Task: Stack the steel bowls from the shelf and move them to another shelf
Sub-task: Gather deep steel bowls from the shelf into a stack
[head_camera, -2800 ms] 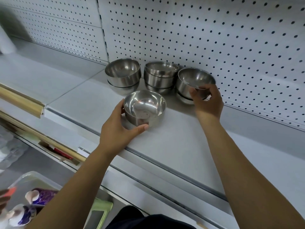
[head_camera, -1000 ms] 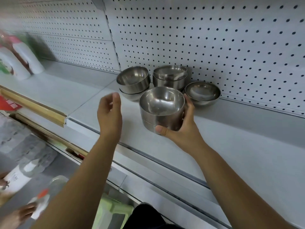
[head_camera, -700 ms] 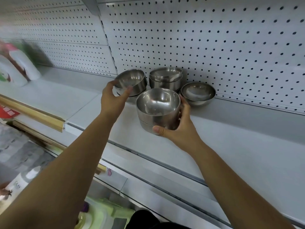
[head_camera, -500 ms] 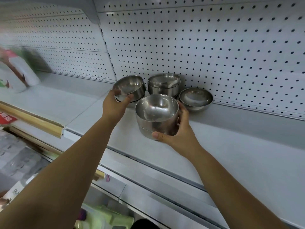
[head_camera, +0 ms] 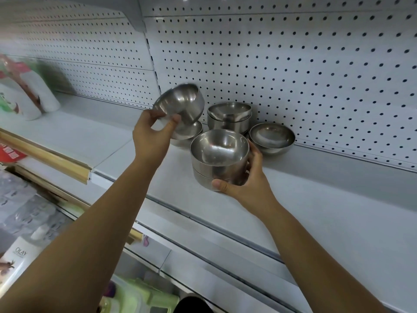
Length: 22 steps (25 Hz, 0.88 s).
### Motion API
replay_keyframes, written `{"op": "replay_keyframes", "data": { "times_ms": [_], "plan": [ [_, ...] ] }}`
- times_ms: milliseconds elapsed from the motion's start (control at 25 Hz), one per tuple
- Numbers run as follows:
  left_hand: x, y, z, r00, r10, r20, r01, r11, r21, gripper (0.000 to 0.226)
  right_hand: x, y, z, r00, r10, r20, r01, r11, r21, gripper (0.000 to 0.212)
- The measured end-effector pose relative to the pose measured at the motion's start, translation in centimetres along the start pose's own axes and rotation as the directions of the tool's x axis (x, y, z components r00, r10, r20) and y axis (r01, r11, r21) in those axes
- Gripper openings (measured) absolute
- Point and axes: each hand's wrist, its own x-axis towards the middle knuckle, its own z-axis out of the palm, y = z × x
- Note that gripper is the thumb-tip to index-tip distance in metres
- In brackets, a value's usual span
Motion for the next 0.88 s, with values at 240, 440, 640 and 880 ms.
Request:
{"op": "replay_keyframes", "data": {
  "times_ms": [240,440,640,880],
  "plan": [
    [-3.7,3.1,-2.2,0.977,0.147,0.152,-0.114,0.972,-0.205,0.034,0.1,0.1,0.6,1.000,-0.022,-0.009,0.022,1.000,0.004,0.120],
    [-6.4,3.9,-1.9,0.942,0.175,0.287,-0.141,0.981,-0.137,0.041,0.2,0.1,0.6,0.999,-0.047,-0.002,0.047,0.999,0.004,0.116],
    [-8.0,3.5,-1.1,0.932,0.166,0.322,-0.157,0.986,-0.056,0.031,-0.1,0.2,0.5,0.999,-0.044,-0.022,0.043,0.999,-0.030,0.111],
    [-8.3,2.8,-1.0,0.924,0.146,0.354,-0.132,0.989,-0.063,0.034,-0.3,0.1,0.2,0.999,-0.032,-0.038,0.030,0.999,-0.045,0.110]
  ]
}}
